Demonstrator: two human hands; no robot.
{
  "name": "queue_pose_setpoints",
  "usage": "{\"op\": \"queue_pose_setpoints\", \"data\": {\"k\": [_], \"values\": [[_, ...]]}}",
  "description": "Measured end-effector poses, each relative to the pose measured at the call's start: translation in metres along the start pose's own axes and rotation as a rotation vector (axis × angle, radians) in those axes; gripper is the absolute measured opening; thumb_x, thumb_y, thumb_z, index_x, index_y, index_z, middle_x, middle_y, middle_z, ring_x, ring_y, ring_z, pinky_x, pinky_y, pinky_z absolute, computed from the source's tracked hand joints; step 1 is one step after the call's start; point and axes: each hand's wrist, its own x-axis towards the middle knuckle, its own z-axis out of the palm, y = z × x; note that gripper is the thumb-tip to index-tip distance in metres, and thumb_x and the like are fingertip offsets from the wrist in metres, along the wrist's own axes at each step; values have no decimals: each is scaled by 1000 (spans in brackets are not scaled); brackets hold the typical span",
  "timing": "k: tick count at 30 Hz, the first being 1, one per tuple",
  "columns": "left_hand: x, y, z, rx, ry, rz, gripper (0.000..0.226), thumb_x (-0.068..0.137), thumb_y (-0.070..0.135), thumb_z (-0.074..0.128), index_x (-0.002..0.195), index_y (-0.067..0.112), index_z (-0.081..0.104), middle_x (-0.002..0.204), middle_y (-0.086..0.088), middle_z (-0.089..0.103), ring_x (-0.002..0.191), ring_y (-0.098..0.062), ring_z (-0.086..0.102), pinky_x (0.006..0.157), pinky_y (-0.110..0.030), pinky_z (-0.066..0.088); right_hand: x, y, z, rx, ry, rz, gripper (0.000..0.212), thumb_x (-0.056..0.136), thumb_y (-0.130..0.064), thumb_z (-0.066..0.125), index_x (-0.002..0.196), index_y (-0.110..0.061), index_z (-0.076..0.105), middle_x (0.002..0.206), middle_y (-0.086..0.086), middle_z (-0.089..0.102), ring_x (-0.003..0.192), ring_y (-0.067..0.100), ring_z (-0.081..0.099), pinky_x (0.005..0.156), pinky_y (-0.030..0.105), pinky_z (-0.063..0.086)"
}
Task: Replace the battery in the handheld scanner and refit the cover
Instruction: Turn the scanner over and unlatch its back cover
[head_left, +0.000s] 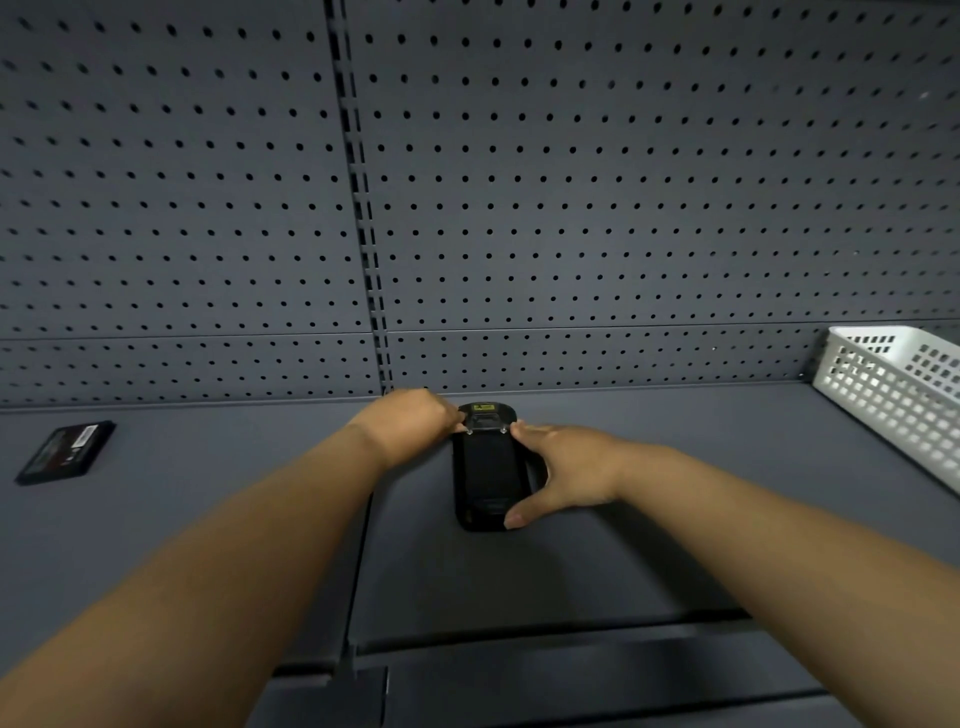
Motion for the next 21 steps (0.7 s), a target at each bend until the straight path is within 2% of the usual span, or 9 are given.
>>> {"op": "queue_pose_setpoints", "data": {"k": [5, 12, 14, 15, 16, 18, 21], "values": [[0, 0, 2, -28, 40, -17, 23, 97, 21, 42, 109, 14, 61, 107, -9, 69, 96, -26, 65, 85, -41, 53, -1, 0, -1, 4, 1, -1, 114, 66, -59, 72, 152, -13, 12, 161, 1, 16, 147, 16, 20, 121, 26, 18], [-1, 15, 2, -74, 74, -84, 34, 100, 25, 35, 101, 6, 63, 105, -14, 68, 95, -30, 63, 85, -37, 48, -1, -1, 0, -5, 6, 6, 113, 66, -59, 73, 151, -12, 15, 160, 2, 20, 146, 17, 23, 120, 27, 20], [-4, 12, 6, -154, 88, -95, 35, 100, 27, 35, 105, 7, 63, 111, -14, 68, 100, -29, 63, 89, -37, 49, -2, -1, -1, 3, -7, 7, 110, 67, -57, 73, 150, -12, 17, 159, 3, 23, 145, 18, 26, 120, 29, 22], [-7, 11, 7, -209, 74, -97, 36, 100, 28, 35, 114, 8, 62, 120, -13, 66, 108, -28, 61, 95, -36, 48, -2, -1, -2, 7, -16, 8, 109, 68, -57, 73, 150, -12, 18, 158, 3, 24, 144, 18, 27, 120, 29, 23], [-12, 10, 8, -278, 57, -98, 39, 100, 30, 35, 125, 11, 57, 133, -11, 59, 120, -27, 56, 104, -35, 43, -2, -1, -3, 7, -26, 11, 108, 69, -57, 72, 150, -12, 18, 158, 3, 24, 144, 18, 27, 120, 29, 22], [-25, 11, 6, -401, -10, -97, 52, 98, 39, 38, 145, 16, 36, 154, -5, 35, 141, -21, 34, 116, -31, 25, 1, -1, -6, 6, -29, 30, 100, 74, -60, 65, 151, -14, 18, 157, 4, 25, 144, 19, 27, 119, 28, 22], [-38, 13, 6, -476, -121, -63, 83, 88, 55, 48, 151, 18, 10, 161, -2, 11, 148, -14, 11, 120, -29, 11, 8, -2, -10, 14, 35, 49, 81, 83, -62, 51, 149, -22, 26, 154, 8, 29, 143, 23, 27, 119, 31, 23]]}}
